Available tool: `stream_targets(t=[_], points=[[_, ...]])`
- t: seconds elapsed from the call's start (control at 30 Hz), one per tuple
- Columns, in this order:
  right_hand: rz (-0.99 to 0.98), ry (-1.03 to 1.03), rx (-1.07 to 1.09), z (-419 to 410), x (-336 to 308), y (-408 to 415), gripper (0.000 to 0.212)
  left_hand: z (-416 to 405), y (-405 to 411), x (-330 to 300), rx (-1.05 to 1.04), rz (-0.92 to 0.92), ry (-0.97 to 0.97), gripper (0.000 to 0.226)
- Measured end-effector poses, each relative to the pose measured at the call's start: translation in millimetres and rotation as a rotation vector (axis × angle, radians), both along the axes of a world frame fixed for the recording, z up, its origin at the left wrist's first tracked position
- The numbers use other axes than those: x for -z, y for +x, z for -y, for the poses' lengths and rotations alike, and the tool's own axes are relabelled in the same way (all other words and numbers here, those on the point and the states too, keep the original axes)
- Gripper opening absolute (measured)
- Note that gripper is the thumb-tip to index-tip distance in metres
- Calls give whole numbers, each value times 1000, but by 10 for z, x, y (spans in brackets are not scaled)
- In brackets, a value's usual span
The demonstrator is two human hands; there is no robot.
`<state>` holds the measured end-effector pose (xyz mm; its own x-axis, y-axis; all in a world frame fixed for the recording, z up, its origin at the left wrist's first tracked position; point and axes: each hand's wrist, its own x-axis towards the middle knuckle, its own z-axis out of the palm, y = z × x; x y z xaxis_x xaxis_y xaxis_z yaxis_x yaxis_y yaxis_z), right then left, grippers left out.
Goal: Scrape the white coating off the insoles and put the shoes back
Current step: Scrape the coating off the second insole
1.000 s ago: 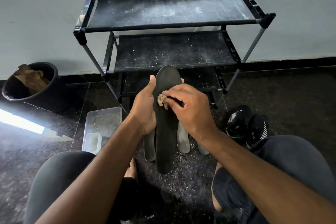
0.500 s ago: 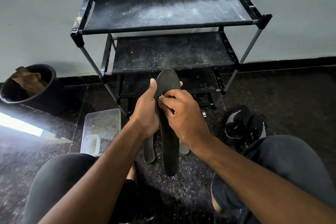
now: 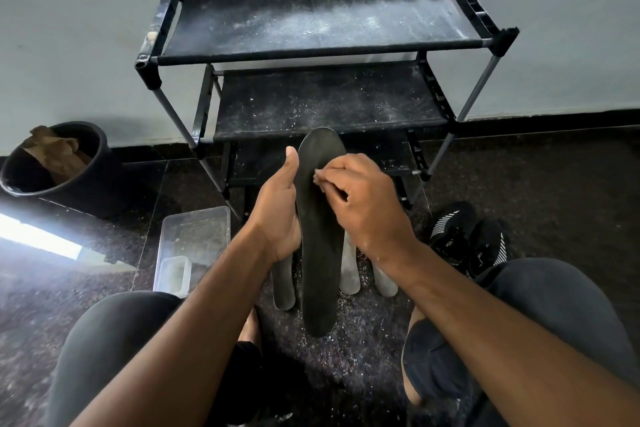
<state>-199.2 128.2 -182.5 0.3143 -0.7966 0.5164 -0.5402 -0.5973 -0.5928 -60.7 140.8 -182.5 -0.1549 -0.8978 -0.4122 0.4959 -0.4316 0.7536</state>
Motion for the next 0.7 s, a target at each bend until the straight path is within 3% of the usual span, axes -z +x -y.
stream_targets(t=[0.23, 0.43, 0.57, 0.7], points=[[-7, -5, -226, -240, 40, 133, 11, 49, 148, 11, -92, 4, -23, 81], [-67, -76, -80, -88, 19, 64, 8, 34, 51, -20, -44, -31, -11, 59], [4, -113, 52, 60, -44, -44, 8, -10, -42, -3, 34, -64, 15, 50], [-36, -90, -29, -75, 13, 39, 10, -4, -18, -15, -52, -12, -1, 49]])
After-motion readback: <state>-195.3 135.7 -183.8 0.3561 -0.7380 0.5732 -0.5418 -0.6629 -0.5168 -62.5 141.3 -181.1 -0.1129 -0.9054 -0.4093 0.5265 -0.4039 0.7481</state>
